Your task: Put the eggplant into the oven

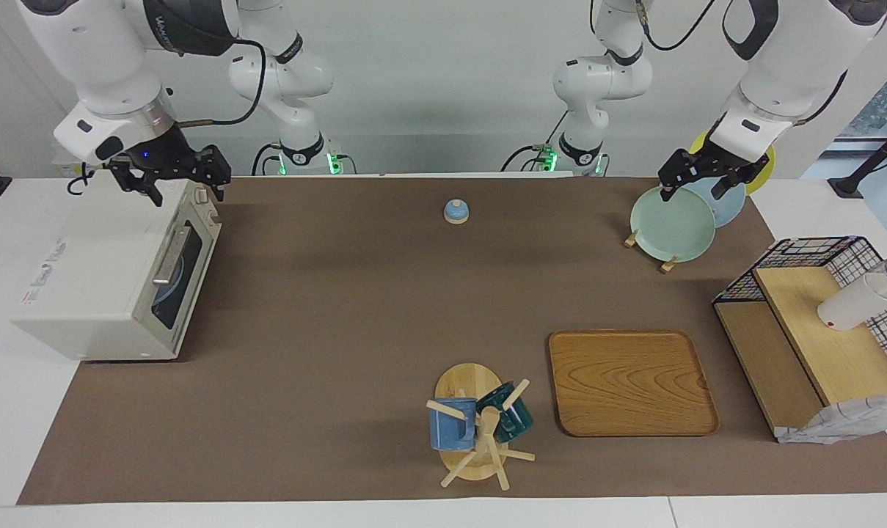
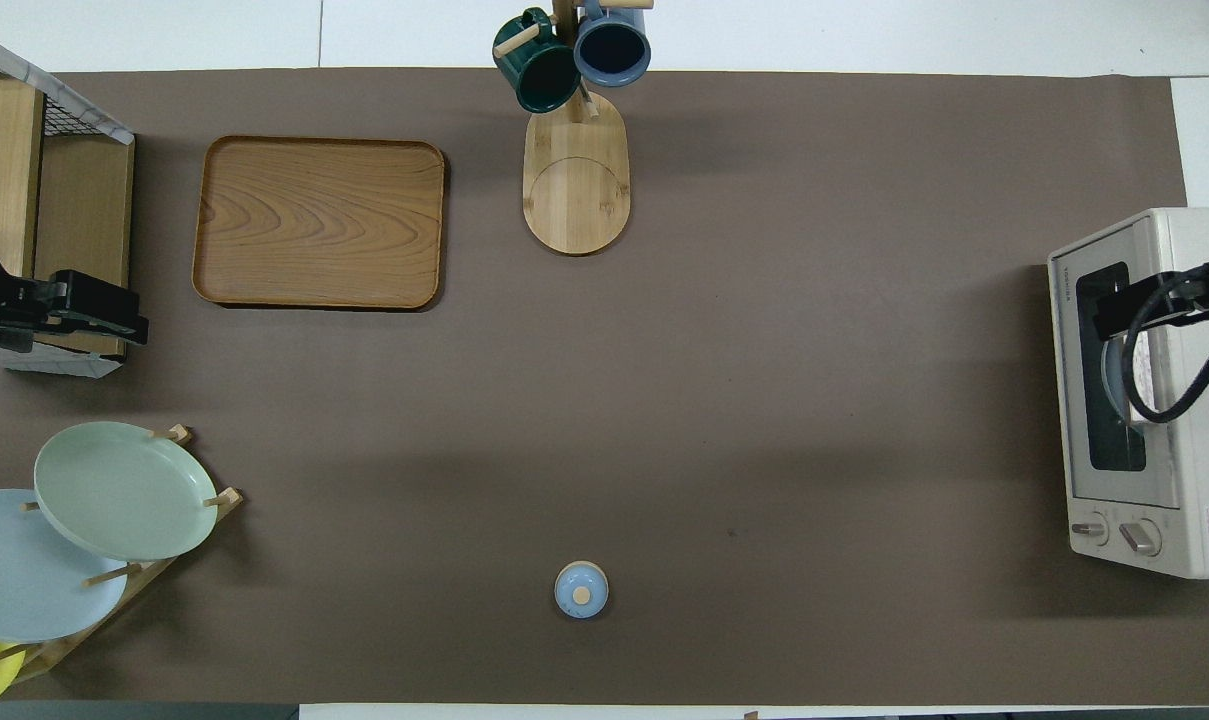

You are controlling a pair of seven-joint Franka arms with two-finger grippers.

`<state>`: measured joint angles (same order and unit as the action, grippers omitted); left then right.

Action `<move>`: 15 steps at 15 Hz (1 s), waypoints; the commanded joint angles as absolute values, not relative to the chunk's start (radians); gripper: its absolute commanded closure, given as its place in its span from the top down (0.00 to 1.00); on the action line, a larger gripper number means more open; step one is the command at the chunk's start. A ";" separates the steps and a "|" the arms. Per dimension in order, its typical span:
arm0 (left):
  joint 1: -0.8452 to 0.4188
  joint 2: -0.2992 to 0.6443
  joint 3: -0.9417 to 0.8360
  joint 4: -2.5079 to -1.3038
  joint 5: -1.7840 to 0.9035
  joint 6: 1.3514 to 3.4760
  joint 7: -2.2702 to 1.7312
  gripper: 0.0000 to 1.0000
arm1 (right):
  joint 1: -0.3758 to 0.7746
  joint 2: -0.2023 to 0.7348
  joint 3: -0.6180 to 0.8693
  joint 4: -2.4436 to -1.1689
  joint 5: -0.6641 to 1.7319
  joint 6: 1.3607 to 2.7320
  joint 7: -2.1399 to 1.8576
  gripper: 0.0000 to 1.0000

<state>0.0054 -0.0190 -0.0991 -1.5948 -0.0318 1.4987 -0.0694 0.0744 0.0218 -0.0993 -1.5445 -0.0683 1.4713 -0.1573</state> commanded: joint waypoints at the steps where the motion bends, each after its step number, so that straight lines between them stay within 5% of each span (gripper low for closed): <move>1: 0.000 -0.032 -0.095 -1.595 -0.015 1.486 -0.075 1.00 | 0.084 -0.005 -0.121 -1.588 -0.063 1.471 -0.147 1.00; 15: 0.002 -0.032 -0.095 -1.595 -0.015 1.485 -0.075 1.00 | 0.023 -0.005 -0.107 -1.595 -0.069 1.483 -0.140 1.00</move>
<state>0.0054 -0.0190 -0.0991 -1.5948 -0.0318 1.4987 -0.0694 0.0409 0.0209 -0.1186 -1.5621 -0.0691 1.4715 -0.1491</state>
